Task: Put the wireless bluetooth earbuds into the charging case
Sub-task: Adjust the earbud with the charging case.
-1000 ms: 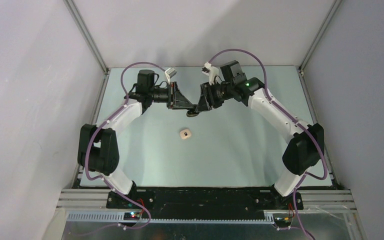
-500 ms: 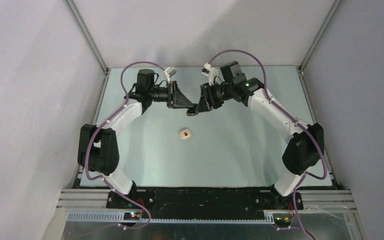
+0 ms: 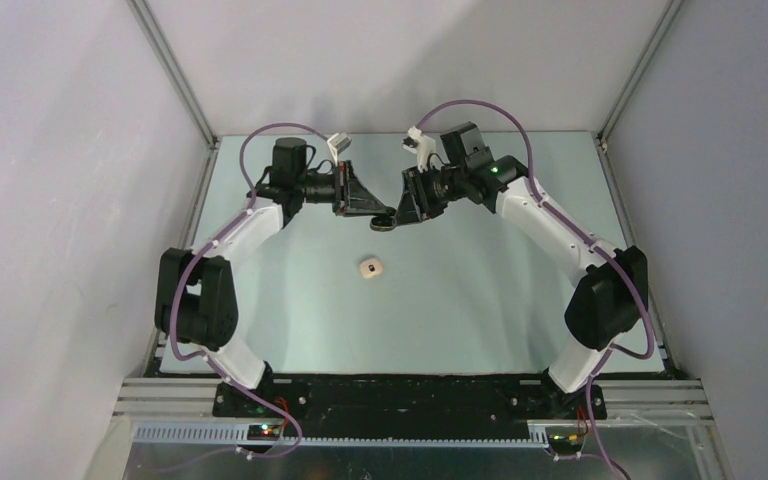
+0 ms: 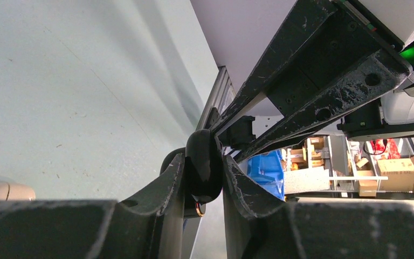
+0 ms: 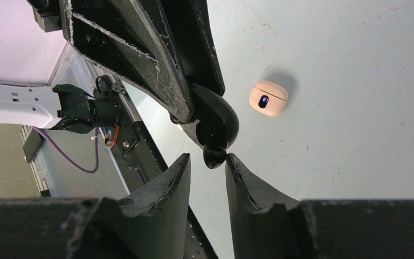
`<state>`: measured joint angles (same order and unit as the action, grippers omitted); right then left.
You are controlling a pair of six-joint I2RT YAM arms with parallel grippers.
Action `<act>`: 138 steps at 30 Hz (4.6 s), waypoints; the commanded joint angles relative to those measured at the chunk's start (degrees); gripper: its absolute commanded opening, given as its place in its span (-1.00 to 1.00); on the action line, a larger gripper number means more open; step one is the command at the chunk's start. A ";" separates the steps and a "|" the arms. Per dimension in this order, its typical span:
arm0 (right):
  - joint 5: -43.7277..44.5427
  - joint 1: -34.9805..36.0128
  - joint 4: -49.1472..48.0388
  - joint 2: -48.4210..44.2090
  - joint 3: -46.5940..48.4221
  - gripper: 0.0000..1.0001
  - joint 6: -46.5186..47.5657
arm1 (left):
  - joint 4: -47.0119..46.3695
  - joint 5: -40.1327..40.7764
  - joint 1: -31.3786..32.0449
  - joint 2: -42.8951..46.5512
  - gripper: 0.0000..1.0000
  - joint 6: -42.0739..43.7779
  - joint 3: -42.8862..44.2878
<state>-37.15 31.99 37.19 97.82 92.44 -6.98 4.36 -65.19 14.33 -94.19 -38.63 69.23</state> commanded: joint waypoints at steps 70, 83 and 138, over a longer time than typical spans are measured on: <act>-14.98 -4.65 -6.83 3.93 -0.22 -0.11 -8.96 | -8.08 4.49 -0.19 0.66 -1.00 -1.84 1.47; -18.07 -4.79 -8.17 4.18 0.52 -0.25 -9.51 | -8.14 4.50 -0.18 -0.65 -1.00 -2.22 1.69; -25.41 -11.92 -4.60 -2.63 -0.54 0.33 -4.53 | -8.05 -7.59 2.73 2.13 -1.00 3.29 0.49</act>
<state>-59.53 21.47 33.95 97.60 91.72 -13.32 -2.42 -68.25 16.82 -94.72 -36.40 69.21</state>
